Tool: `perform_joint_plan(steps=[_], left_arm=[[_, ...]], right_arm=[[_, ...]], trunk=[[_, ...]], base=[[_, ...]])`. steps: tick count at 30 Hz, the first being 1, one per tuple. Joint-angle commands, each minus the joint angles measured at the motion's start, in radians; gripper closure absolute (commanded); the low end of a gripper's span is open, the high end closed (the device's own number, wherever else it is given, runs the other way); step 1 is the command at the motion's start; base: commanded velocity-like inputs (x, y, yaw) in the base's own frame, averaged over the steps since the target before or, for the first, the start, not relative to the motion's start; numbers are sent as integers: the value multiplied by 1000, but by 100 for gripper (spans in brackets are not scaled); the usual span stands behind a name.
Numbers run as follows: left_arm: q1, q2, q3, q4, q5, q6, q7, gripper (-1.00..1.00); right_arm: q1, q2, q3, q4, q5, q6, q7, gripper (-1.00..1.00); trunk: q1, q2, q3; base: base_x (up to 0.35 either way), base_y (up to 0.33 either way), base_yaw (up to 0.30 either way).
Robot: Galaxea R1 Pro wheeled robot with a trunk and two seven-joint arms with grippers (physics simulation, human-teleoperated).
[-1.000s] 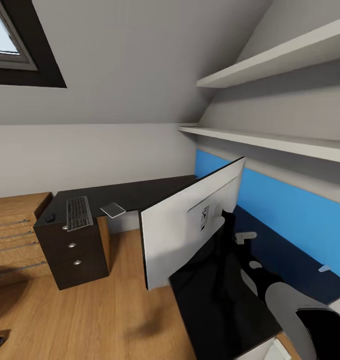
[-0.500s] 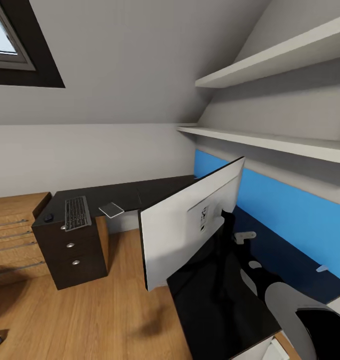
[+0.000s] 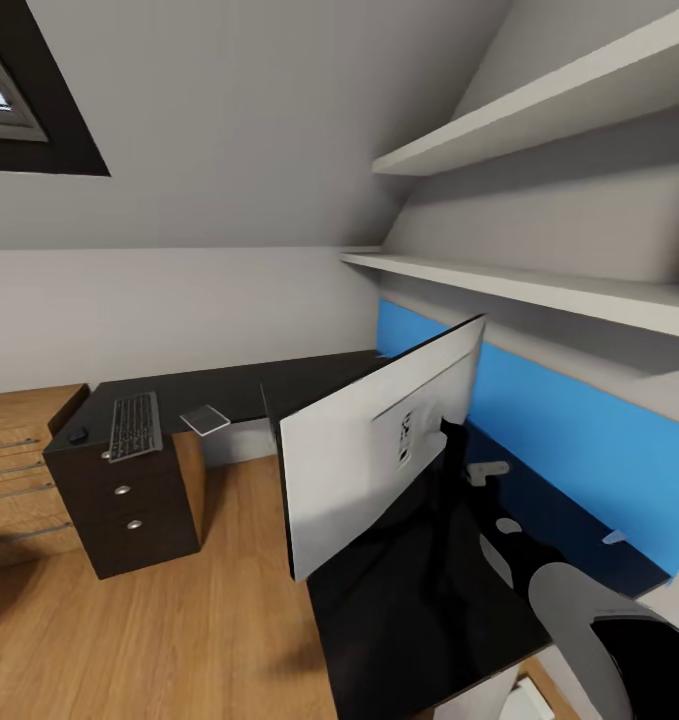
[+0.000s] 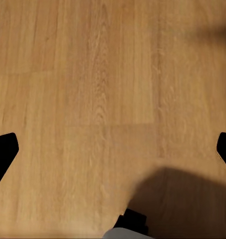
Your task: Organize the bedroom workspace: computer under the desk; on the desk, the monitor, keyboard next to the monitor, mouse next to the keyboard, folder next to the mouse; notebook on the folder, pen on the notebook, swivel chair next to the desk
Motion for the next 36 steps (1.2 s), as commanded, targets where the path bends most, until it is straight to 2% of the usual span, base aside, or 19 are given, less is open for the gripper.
perform_joint_plan(steps=[1,10,12,16,36], left_arm=[[-1,0,-9,0,8,-3,5,-100],[-1,0,-9,0,8,-4,5,-100],[-1,0,-9,0,8,-3,5,-100],[-1,0,-9,0,8,-4,5,-100],[-1,0,-9,0,8,-4,5,-100]], right_arm=[[-1,-1,15,0,-3,-3,-1,100],[-1,-1,20,0,-3,-4,10,100],[-1,-2,20,0,-1,-4,52,100],[-1,-2,20,0,0,-4,81,100],[-1,-2,21,0,0,-8,91,100]], trunk=[[0,-1,-1],[0,-1,-1],[0,-1,-1],[0,-1,-1],[0,-1,-1]], base=[[0,-243,0],[0,-145,0],[0,-12,0],[0,-4,0],[0,0,0]])
